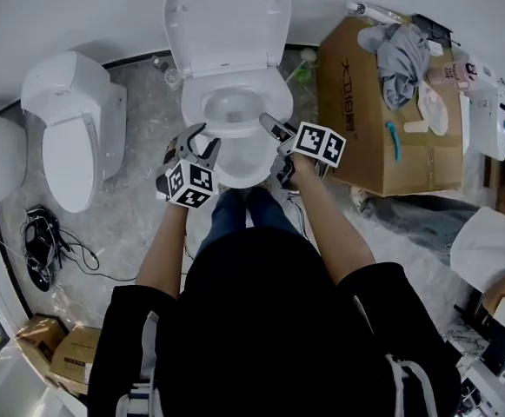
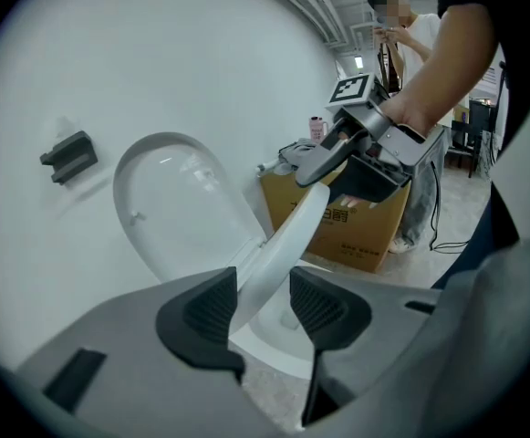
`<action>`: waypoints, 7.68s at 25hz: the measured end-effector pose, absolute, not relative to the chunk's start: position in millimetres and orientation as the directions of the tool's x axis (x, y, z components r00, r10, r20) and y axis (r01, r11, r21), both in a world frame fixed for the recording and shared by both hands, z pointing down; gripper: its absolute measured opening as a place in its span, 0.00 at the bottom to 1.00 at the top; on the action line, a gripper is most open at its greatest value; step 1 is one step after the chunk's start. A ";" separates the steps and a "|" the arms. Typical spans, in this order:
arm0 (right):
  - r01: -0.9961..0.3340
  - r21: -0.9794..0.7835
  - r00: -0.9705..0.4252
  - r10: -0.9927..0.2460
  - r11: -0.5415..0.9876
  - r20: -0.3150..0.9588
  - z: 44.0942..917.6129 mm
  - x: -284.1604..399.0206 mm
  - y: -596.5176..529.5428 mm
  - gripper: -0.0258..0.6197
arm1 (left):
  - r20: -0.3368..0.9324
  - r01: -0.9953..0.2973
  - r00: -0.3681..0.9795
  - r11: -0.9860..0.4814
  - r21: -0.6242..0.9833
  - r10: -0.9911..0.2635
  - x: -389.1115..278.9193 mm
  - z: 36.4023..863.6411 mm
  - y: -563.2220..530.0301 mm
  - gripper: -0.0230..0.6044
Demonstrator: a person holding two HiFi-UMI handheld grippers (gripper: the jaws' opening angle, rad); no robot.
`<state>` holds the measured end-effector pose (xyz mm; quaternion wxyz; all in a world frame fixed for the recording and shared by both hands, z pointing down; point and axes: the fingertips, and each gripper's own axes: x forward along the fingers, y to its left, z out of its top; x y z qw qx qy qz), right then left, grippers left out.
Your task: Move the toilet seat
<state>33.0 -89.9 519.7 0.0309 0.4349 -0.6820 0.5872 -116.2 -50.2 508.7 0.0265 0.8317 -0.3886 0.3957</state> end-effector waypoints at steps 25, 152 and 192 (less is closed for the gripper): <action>-0.471 0.315 -0.464 -0.535 0.824 0.706 468.1 20.2 -128.1 0.31 | 0.643 -0.714 0.369 -0.648 -0.266 -0.671 -124.7 466.9 -115.5 0.32; -0.824 0.145 -0.517 -0.831 0.548 0.205 302.3 11.2 -256.4 0.08 | 0.268 -0.926 0.319 -0.359 -0.118 -0.909 -125.6 326.2 -234.9 0.05; -0.881 0.093 -0.466 -0.884 0.463 -0.016 210.9 55.6 -7.9 0.08 | 0.083 -0.941 0.300 -0.309 -0.139 -0.950 -97.4 225.0 9.1 0.05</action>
